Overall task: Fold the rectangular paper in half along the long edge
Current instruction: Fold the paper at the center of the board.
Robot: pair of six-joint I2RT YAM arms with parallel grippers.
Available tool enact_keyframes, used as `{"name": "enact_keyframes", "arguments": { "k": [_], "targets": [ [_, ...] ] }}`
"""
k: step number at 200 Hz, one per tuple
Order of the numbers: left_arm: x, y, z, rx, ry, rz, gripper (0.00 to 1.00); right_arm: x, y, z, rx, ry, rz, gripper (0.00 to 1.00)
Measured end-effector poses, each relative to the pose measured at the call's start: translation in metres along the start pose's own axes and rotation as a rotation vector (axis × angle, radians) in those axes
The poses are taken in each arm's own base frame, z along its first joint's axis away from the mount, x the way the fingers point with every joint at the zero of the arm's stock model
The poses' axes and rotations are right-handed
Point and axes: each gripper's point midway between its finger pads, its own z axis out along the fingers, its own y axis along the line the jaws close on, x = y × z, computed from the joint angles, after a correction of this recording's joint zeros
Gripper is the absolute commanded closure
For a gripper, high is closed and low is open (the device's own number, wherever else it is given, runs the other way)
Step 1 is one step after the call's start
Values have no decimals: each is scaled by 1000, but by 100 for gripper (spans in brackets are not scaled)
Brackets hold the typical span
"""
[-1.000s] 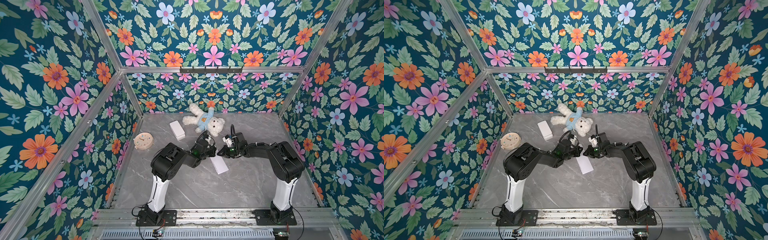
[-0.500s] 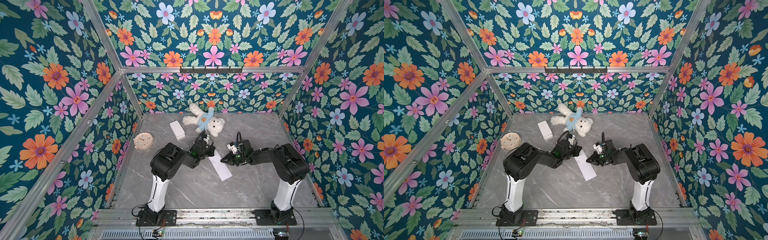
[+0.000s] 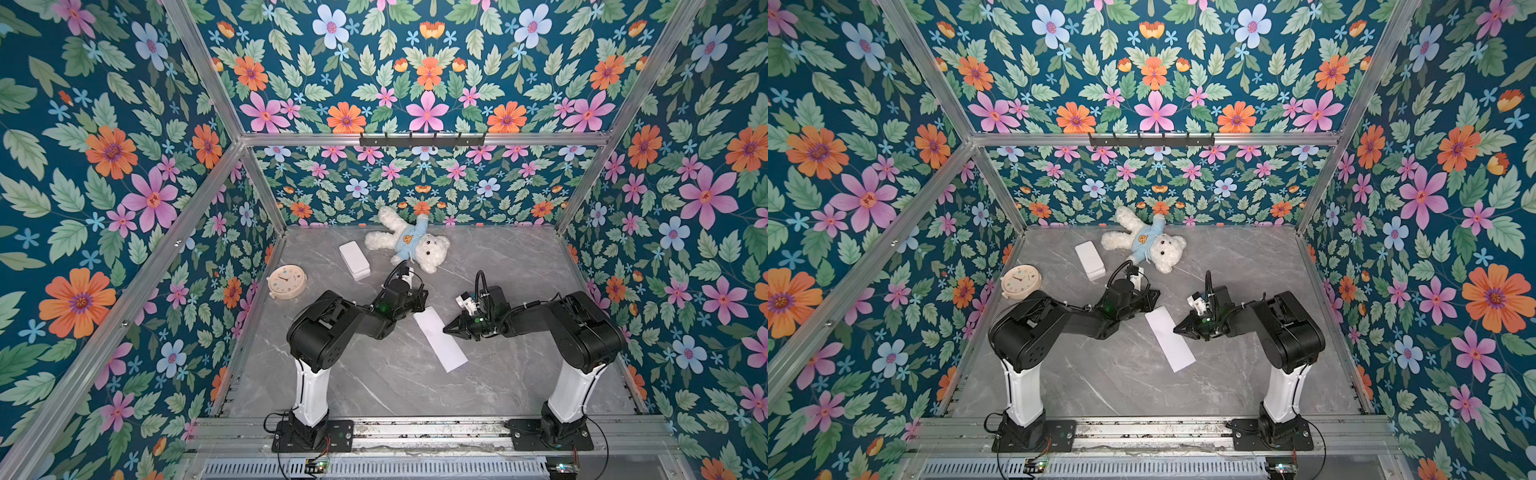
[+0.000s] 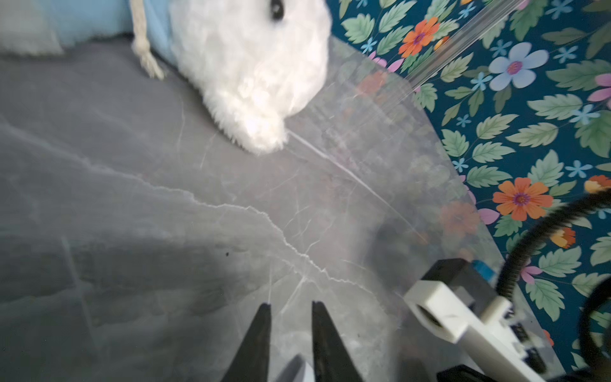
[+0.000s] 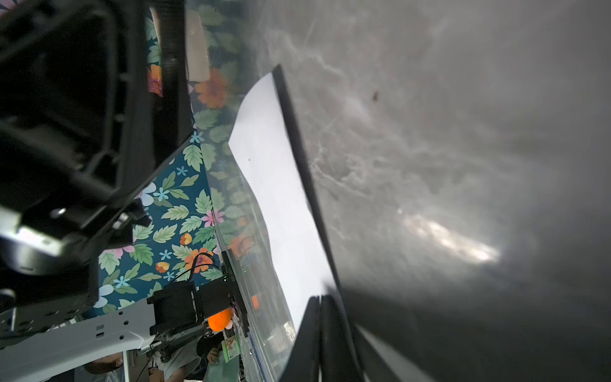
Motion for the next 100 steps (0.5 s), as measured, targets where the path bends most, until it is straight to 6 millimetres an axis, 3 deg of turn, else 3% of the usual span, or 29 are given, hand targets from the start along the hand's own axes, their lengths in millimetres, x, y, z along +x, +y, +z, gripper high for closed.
{"name": "enact_keyframes", "arguments": {
  "k": [18, 40, 68, 100],
  "targets": [
    [-8, -16, -5, 43, -34, 12, 50, 0, 0, 0, 2, 1, 2, 93],
    [-3, -32, 1, 95, -27, 8, 72, 0, 0, 0, 4, 2, 4, 93],
    [31, -36, 7, 121, 45, -54, 92, 0, 0, 0, 7, 4, 8, 92],
    [66, -42, 8, 123, 119, -112, 100, 0, 0, 0, 8, 5, 6, 93]
  ]
}}
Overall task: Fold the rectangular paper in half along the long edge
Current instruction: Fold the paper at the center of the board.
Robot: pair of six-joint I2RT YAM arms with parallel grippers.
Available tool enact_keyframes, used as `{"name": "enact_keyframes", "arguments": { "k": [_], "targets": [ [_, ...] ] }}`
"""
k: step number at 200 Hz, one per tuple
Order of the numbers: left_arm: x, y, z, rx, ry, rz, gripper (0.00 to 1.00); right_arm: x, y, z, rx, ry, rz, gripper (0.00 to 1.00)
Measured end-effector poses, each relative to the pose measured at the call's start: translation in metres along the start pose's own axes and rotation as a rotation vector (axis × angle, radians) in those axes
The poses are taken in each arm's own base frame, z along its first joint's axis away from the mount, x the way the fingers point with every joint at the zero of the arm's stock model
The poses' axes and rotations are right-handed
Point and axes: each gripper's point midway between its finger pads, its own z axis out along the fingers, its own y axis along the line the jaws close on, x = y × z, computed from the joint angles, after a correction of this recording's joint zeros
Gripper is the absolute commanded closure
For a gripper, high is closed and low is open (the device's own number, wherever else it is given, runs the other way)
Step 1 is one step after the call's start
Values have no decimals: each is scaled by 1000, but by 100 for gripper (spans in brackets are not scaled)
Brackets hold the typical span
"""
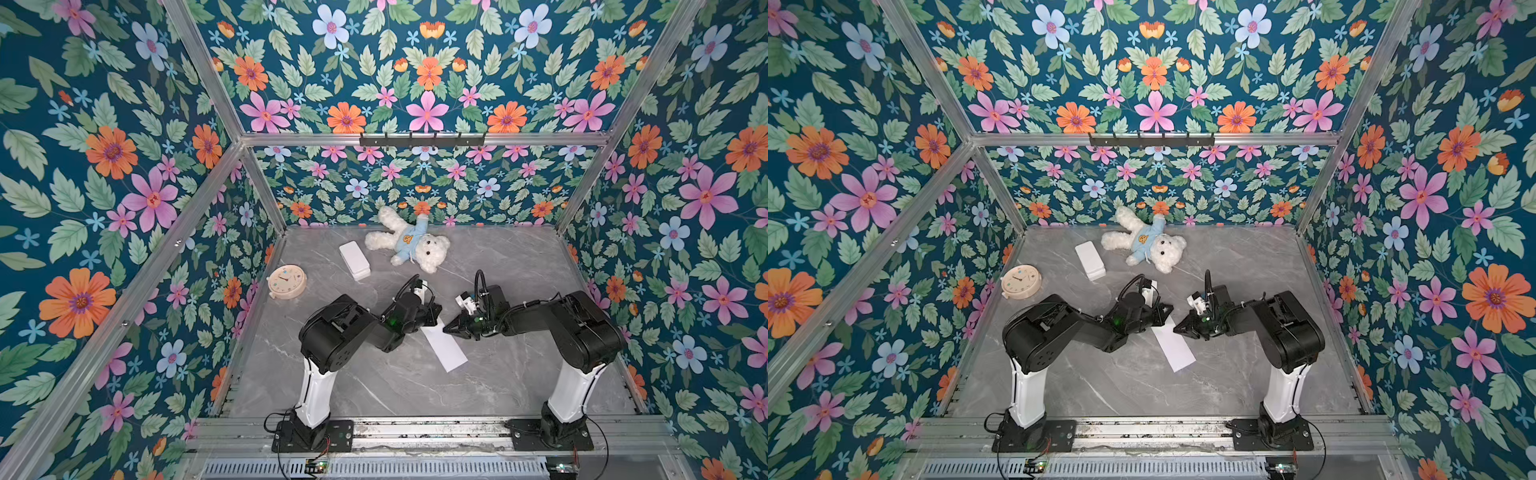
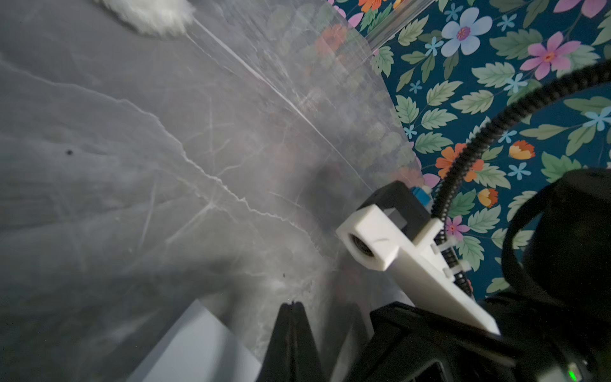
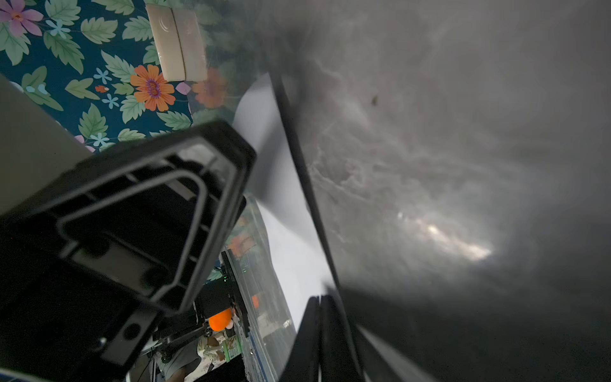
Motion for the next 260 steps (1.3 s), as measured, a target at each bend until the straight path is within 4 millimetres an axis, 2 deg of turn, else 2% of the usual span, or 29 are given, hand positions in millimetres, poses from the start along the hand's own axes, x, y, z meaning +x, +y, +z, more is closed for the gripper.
{"name": "enact_keyframes", "arguments": {
  "k": [18, 28, 84, 109, 129, 147, 229, 247, 260],
  "targets": [
    [13, -1, 7, 5, 28, -22, 100, -1, 0, -1, 7, -6, -1, 93],
    [13, -4, 10, 19, 26, -27, 100, -1, 0, -1, 11, -11, -3, 92],
    [8, 0, 14, -3, 13, -52, 100, -2, -2, -5, 41, -28, -3, 92],
    [0, 19, 13, -138, 33, -25, 100, -1, -3, -8, 59, -34, -12, 92],
    [-9, 25, 13, -227, 55, 34, 100, -1, -4, -10, 76, -40, -13, 92],
    [-7, 28, 13, -271, 99, 78, 100, -2, -4, -10, 82, -39, -19, 93],
    [-9, 32, 19, -274, 81, 118, 100, 5, -6, -15, 79, -44, 12, 92],
    [-9, 32, 8, -278, 77, 125, 84, 5, -5, -15, 76, -46, 19, 92],
    [-9, 31, -1, -282, 77, 135, 81, 4, -5, -14, 77, -48, 21, 92]
  ]
}}
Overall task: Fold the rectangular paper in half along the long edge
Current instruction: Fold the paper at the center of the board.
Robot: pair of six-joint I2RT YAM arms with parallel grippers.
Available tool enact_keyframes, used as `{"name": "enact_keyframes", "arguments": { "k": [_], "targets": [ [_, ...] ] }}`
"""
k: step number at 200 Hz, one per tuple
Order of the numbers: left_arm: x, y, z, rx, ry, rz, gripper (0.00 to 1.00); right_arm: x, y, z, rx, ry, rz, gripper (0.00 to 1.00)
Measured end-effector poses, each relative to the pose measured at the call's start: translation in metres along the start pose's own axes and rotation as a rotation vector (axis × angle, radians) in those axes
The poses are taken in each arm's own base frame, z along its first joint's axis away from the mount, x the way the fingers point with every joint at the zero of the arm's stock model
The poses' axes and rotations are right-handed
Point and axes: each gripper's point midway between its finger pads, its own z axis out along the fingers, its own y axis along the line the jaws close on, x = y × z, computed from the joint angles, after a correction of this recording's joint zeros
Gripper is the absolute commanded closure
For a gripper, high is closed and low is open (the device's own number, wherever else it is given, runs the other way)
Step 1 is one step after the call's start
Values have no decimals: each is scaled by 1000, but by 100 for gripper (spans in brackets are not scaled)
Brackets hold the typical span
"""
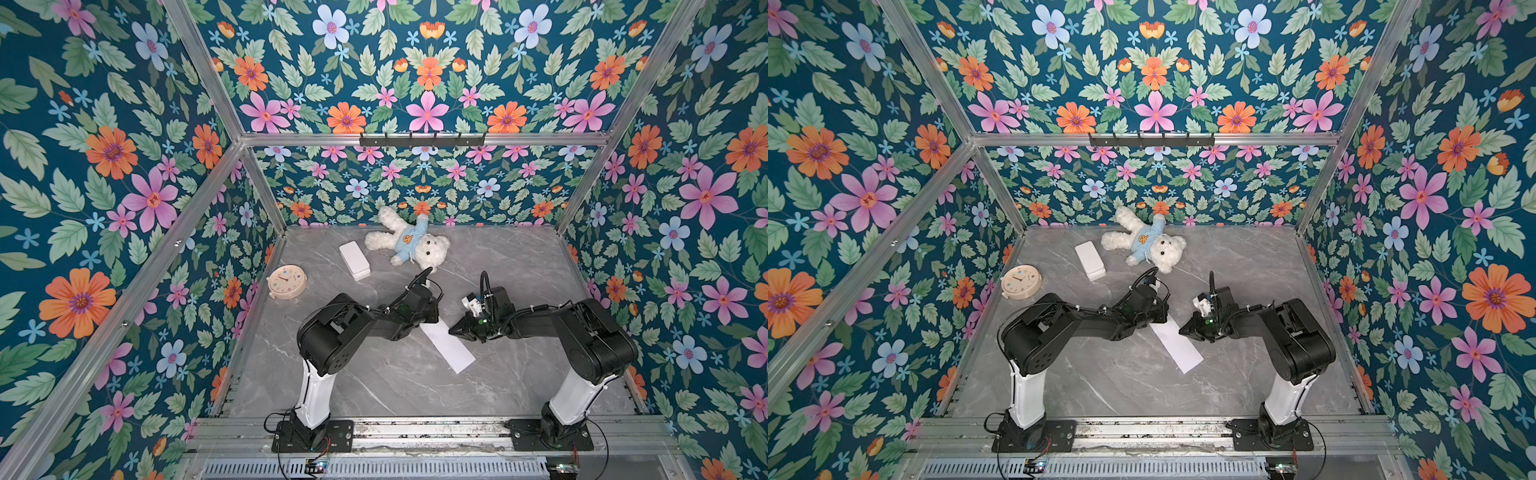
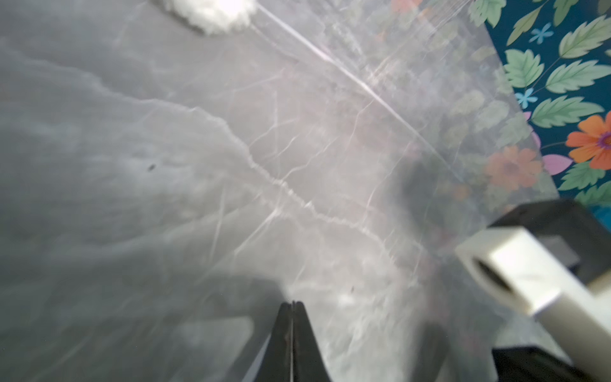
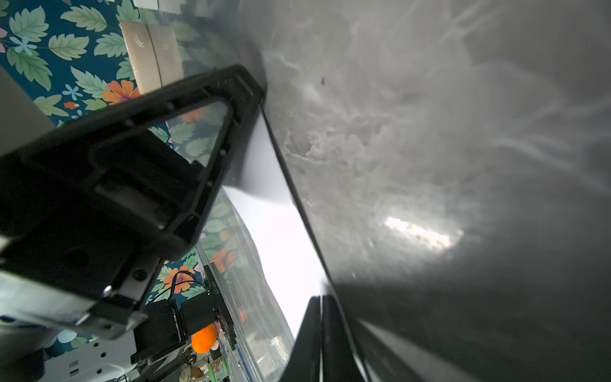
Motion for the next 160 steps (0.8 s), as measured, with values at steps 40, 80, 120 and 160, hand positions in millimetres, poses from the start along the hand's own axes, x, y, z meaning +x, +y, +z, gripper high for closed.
{"name": "enact_keyframes", "arguments": {
  "k": [40, 80, 120, 160],
  "targets": [
    [-24, -19, -26, 35, -73, 33, 63, -4, 1, 3, -10, -4, 11, 93],
    [-10, -38, -26, 83, -44, 56, 87, -5, 2, 3, -13, -4, 12, 93],
    [18, -29, -17, 78, 36, 17, 100, -7, 2, 3, -8, -12, 10, 93],
    [25, -26, -16, 68, 66, 11, 100, -8, 3, 3, -8, -13, 9, 93]
  ]
}}
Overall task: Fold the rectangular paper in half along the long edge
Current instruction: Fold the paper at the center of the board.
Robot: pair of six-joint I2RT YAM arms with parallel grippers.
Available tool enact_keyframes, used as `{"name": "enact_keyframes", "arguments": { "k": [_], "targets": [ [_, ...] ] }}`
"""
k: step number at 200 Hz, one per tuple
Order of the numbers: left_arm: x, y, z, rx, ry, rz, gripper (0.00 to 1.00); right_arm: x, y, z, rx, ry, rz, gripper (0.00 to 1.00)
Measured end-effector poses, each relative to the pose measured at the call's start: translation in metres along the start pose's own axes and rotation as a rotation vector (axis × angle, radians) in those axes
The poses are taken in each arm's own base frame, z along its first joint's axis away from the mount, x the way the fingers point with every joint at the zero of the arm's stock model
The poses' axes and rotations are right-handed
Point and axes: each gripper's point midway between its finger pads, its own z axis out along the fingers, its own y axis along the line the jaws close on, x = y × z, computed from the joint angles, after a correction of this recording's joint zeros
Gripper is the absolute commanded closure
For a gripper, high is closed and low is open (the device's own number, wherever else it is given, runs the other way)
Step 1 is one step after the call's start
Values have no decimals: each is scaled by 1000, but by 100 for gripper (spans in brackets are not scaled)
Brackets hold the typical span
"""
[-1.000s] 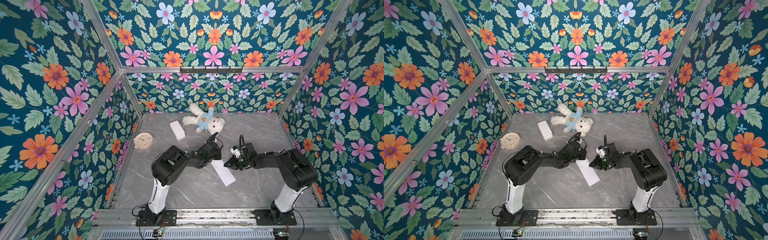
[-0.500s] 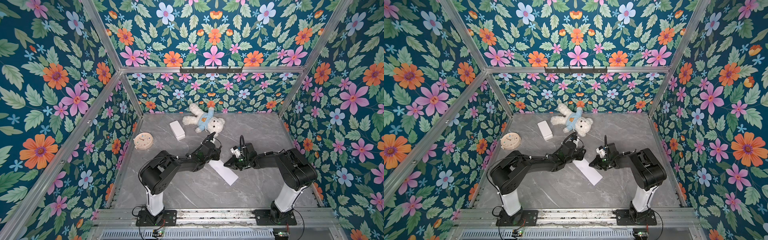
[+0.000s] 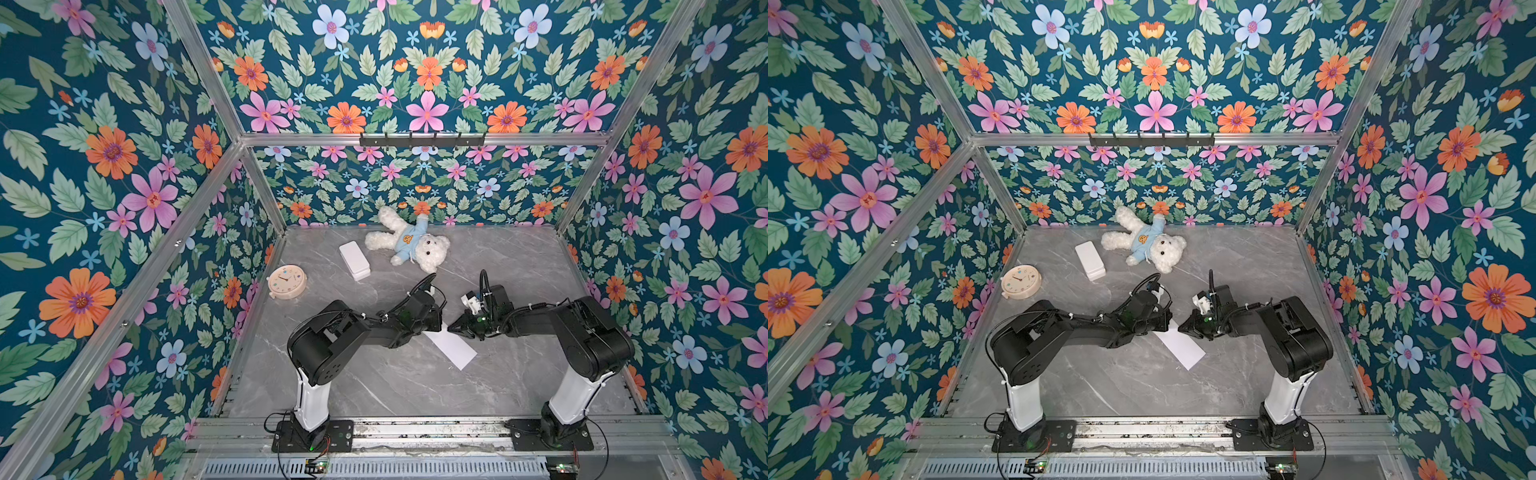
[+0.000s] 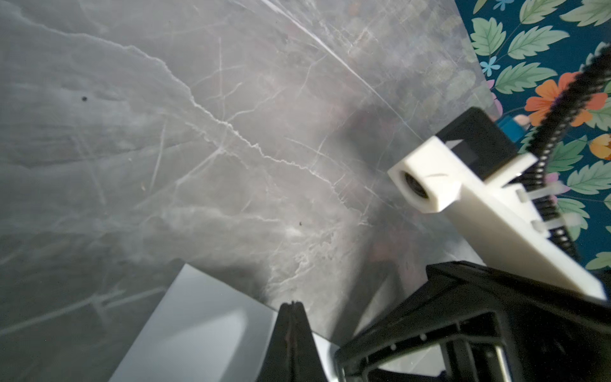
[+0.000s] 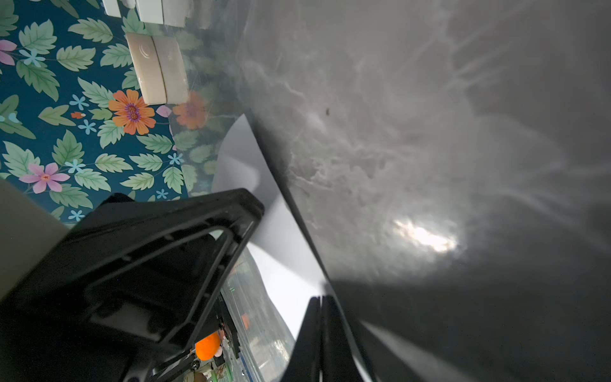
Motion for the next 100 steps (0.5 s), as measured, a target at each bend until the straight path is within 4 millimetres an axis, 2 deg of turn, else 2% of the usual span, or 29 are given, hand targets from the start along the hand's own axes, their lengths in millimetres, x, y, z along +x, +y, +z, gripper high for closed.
{"name": "enact_keyframes", "arguments": {
  "k": [23, 51, 80, 100],
  "targets": [
    [8, 7, 3, -22, 26, -4, 100, 0, 0, 0, 0, -1, 0, 93],
    [5, 11, 6, -23, 17, -22, 100, 0, 0, 0, 0, -1, 0, 92],
    [2, 20, 5, -23, -1, -45, 100, 2, 3, -4, 1, -1, -1, 84],
    [-2, 28, 4, -33, -16, -56, 100, 7, 3, -9, 6, 0, 3, 84]
  ]
}}
